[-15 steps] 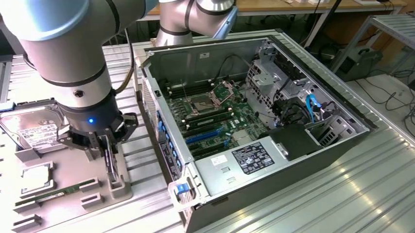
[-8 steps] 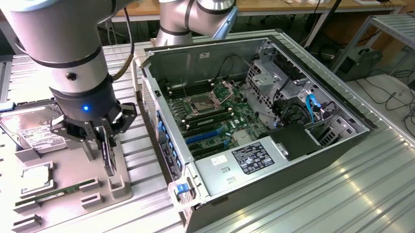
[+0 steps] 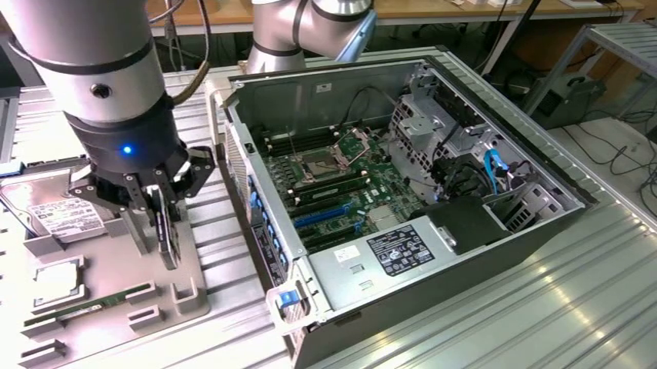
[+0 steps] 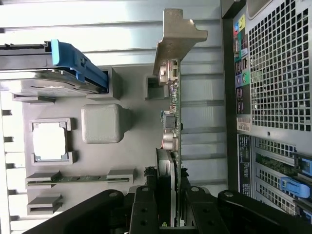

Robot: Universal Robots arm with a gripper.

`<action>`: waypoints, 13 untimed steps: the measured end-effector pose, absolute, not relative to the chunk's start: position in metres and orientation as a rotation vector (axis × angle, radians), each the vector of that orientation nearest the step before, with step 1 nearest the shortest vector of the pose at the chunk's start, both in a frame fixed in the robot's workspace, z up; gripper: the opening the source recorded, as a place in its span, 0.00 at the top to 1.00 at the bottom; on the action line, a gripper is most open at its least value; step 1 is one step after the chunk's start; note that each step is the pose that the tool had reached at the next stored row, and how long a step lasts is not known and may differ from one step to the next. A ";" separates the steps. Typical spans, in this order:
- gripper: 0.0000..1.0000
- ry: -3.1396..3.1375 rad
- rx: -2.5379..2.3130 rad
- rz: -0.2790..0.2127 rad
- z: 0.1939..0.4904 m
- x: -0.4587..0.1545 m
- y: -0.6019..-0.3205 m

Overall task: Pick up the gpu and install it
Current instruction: 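Pick up the gpu and move the gpu toward the slot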

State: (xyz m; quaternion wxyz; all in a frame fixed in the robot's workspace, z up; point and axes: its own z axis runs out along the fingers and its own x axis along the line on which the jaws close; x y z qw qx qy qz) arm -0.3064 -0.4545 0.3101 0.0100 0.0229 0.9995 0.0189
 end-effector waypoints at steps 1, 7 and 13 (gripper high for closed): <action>0.73 3.120 0.072 0.059 0.318 -0.306 -0.454; 0.73 3.120 0.072 0.059 0.340 -0.306 -0.454; 0.73 3.120 0.072 0.059 0.358 -0.306 -0.454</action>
